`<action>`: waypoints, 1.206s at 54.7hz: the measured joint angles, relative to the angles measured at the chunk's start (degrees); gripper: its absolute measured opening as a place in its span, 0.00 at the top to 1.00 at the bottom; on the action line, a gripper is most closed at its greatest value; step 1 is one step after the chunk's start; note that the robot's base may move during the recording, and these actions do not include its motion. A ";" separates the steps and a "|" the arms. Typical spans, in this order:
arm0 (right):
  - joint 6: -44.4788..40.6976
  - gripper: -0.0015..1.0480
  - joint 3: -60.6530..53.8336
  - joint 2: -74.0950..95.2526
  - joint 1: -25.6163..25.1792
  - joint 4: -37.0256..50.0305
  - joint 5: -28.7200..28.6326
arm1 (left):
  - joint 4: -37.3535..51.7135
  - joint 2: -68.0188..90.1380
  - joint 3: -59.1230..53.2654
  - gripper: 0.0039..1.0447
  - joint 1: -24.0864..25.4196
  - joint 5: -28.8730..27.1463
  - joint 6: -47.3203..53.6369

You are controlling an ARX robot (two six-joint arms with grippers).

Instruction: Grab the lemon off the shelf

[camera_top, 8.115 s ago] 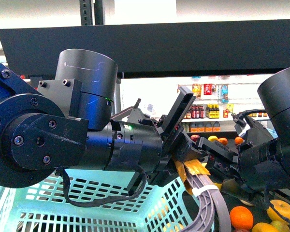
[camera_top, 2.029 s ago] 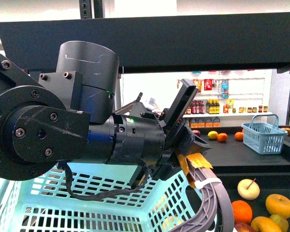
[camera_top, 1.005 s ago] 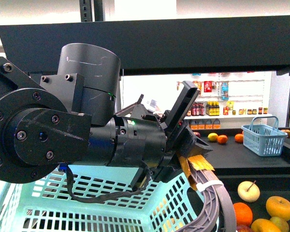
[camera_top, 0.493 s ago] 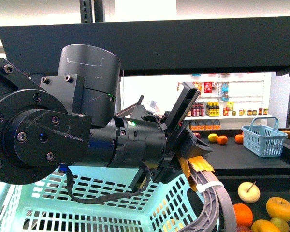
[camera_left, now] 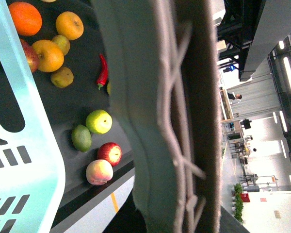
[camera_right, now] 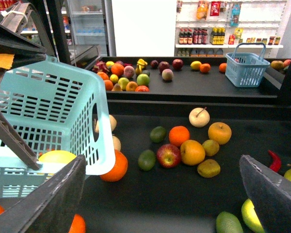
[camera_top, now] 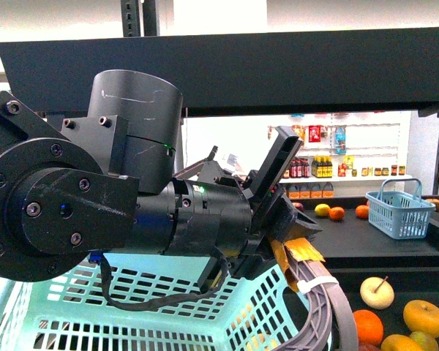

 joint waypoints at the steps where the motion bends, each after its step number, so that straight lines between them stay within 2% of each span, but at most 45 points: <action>1: 0.00 0.06 0.00 0.00 0.00 0.00 0.00 | 0.00 0.00 0.00 0.93 0.00 0.00 0.00; 11: -0.02 0.07 0.00 0.00 0.00 0.00 0.00 | 0.20 0.00 0.00 0.93 -0.02 -0.46 0.07; 18: -0.02 0.07 0.00 0.00 0.00 0.00 -0.02 | 7.93 0.02 -1.33 0.93 -0.31 -9.20 -0.92; 26: -0.02 0.07 0.00 0.00 0.00 0.00 0.00 | 10.10 -0.02 -1.25 0.93 1.25 -13.64 0.20; 32: -0.02 0.07 0.00 -0.02 0.00 0.00 -0.02 | 12.55 0.02 -1.27 0.93 3.19 -19.41 -3.80; 40: -0.02 0.07 0.00 -0.02 0.00 0.00 0.00 | 17.42 -0.20 -1.27 0.93 8.09 -29.51 -9.27; 50: -0.02 0.07 -0.02 -0.02 0.00 0.00 -0.02 | 18.23 -1.29 -2.73 0.93 16.09 -37.13 -15.96; 57: -0.02 0.07 -0.02 -0.02 0.00 0.00 0.00 | 18.64 -2.56 -4.28 0.93 21.09 -39.56 -19.23; 66: -0.02 0.07 -0.02 -0.02 0.00 0.00 -0.02 | 21.35 -4.02 -6.71 0.93 25.38 -39.52 -22.36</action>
